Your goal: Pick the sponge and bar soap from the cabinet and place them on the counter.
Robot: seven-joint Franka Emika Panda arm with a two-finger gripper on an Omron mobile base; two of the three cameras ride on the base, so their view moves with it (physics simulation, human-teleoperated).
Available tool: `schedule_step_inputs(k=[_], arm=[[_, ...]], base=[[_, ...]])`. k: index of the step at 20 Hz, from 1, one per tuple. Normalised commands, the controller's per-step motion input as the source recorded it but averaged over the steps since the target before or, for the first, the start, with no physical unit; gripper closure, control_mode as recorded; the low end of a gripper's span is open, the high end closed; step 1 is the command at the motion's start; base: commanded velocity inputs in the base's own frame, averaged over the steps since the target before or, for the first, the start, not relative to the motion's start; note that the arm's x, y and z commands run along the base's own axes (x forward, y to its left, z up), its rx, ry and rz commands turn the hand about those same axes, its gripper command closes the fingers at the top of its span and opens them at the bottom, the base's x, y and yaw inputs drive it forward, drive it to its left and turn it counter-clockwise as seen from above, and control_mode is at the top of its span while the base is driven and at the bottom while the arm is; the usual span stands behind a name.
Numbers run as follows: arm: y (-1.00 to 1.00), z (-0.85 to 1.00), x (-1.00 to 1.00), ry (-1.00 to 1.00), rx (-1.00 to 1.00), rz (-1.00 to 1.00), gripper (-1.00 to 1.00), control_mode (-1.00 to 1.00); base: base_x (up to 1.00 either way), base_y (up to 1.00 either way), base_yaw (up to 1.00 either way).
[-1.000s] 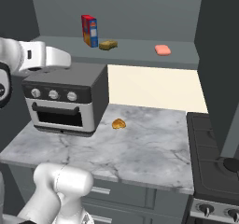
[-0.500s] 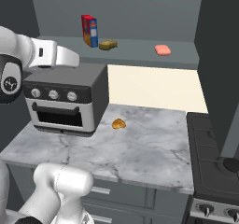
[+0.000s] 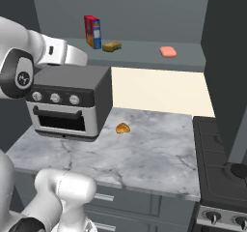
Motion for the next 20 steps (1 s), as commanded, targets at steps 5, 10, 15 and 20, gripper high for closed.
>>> schedule_step_inputs(k=[5, 10, 15, 20], arm=[[0.00, 0.00, 0.19, -0.09, 0.08, 0.00, -1.00, -1.00], [-0.04, 0.04, 0.24, -0.01, 0.10, 0.00, -1.00, -1.00], [-0.07, 0.08, 0.25, 0.00, 0.10, 0.00, -1.00, -1.00], [-0.02, 0.02, 0.24, 0.00, 0.06, 0.01, -1.00, -1.00]], base=[[0.00, 0.00, 0.00], [0.00, 0.00, 0.00], [0.00, 0.00, 0.00], [0.00, 0.00, 0.00]])
